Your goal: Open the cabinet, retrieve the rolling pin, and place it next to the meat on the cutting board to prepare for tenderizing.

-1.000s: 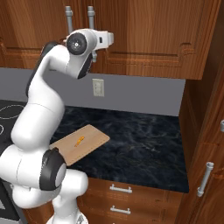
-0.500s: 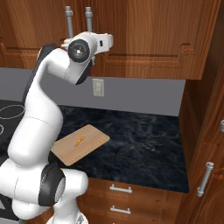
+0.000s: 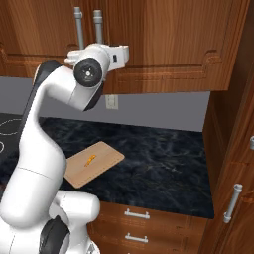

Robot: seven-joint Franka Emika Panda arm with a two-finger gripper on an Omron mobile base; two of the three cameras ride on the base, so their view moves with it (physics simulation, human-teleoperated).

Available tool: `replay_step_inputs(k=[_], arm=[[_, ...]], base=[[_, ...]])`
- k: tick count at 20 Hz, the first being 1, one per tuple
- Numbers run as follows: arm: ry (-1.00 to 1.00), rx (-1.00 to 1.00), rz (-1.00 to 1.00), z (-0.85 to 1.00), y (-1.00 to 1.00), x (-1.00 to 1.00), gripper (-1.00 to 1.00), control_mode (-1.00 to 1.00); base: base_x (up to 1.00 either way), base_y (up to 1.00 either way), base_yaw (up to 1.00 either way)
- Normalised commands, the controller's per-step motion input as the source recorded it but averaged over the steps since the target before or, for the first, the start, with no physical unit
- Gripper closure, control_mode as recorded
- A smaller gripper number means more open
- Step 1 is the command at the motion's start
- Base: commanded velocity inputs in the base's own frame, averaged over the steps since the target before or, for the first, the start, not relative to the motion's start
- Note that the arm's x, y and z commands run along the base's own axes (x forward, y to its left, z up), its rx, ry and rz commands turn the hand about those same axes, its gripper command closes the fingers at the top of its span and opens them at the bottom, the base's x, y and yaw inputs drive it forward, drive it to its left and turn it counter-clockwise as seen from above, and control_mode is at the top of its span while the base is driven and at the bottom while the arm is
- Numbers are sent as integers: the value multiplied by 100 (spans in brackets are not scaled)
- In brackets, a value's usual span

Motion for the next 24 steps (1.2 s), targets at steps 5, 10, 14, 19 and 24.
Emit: replay_step_inputs(k=[5, 10, 14, 19, 24], arm=[[0, 0, 5, 0, -39, -71, 100, -100], [0, 0, 7, 0, -46, -72, 100, -100], [0, 0, 7, 0, -51, -75, 100, -100], [-3, 0, 7, 0, -53, -82, 100, -100], [0, 0, 4, 0, -40, -61, -100, -100]], base=[[0, 0, 0], [0, 0, 0], [0, 0, 0], [0, 0, 0], [0, 0, 0]])
